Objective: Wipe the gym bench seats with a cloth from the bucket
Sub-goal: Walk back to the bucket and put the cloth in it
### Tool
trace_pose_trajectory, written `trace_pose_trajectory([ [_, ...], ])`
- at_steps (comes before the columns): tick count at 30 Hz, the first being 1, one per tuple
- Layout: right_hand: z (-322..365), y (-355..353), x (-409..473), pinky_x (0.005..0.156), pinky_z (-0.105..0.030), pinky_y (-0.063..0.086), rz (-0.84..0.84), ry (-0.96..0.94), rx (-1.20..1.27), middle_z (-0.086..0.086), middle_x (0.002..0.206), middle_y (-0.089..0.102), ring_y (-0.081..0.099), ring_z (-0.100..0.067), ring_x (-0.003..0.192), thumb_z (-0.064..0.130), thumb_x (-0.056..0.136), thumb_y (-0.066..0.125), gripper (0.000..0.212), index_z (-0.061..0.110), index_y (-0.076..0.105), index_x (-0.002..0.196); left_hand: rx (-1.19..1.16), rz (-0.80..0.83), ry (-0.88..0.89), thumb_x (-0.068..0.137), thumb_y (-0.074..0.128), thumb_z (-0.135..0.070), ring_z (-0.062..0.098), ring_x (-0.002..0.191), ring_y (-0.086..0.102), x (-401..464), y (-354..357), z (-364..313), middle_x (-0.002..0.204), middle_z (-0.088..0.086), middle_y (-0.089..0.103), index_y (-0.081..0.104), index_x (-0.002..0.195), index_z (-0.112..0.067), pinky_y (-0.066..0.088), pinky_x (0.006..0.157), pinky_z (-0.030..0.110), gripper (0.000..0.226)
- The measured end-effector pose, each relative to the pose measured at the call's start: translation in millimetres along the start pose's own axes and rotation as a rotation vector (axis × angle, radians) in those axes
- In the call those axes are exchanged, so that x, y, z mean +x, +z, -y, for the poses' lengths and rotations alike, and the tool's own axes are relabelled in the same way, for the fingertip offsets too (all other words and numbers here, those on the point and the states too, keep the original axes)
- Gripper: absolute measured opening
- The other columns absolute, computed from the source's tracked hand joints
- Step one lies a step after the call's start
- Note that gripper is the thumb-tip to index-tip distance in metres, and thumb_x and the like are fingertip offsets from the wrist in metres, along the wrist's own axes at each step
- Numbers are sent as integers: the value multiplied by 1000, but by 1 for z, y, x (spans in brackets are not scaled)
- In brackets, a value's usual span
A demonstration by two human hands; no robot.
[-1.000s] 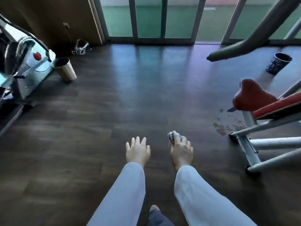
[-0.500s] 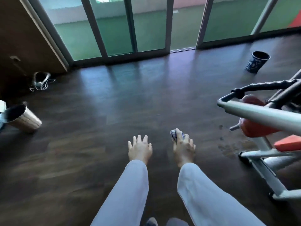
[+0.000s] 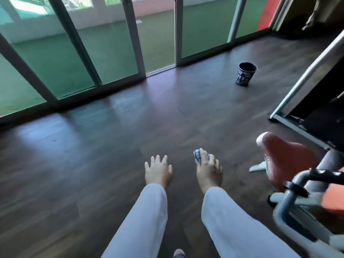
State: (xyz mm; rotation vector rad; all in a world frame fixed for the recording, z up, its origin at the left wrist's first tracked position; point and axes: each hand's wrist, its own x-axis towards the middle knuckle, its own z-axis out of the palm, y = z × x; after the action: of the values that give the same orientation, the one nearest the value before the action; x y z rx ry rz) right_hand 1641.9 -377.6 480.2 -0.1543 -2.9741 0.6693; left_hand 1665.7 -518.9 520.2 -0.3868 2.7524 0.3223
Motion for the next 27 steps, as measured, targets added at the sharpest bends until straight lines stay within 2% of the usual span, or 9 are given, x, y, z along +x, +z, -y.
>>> trace_pose_trajectory([
  [4, 37, 23, 90, 82, -41, 41, -18, 26, -8, -17, 118, 56, 53, -37, 99, 25, 90, 55, 44, 19, 47, 133, 32, 16, 39, 100, 28, -33, 22, 144, 10, 99, -40, 4, 155, 5, 19, 19, 147, -21, 9, 116, 43, 50],
  [12, 96, 62, 293, 80, -44, 42, -150, 197, 62, -21, 111, 59, 55, -40, 95, 21, 85, 63, 42, 15, 54, 126, 112, 5, 204, 100, 27, -32, 24, 144, 10, 326, -138, -26, 154, 6, 20, 18, 147, -19, 9, 116, 43, 50],
  [19, 65, 67, 451, 80, -43, 43, -266, 414, 7, -21, 113, 58, 55, -40, 96, 20, 85, 63, 41, 16, 54, 125, 167, 72, 457, 99, 29, -30, 24, 143, 11, 491, -173, -132, 152, 6, 23, 21, 147, -20, 9, 115, 43, 50],
  [23, 42, 63, 570, 80, -44, 43, -311, 484, 20, -21, 112, 58, 55, -41, 98, 19, 85, 63, 42, 14, 54, 126, 185, 59, 568, 99, 30, -30, 24, 143, 13, 592, -194, -206, 151, 6, 26, 24, 145, -20, 10, 115, 43, 48],
  [27, 35, 60, 688, 60, -43, 49, -363, 485, -23, -22, 86, 64, 62, -40, 71, 10, 62, 82, 49, 9, 66, 108, 193, 68, 617, 99, 31, -29, 24, 142, 15, 685, -225, -266, 150, 5, 27, 24, 144, -19, 11, 114, 42, 47],
])
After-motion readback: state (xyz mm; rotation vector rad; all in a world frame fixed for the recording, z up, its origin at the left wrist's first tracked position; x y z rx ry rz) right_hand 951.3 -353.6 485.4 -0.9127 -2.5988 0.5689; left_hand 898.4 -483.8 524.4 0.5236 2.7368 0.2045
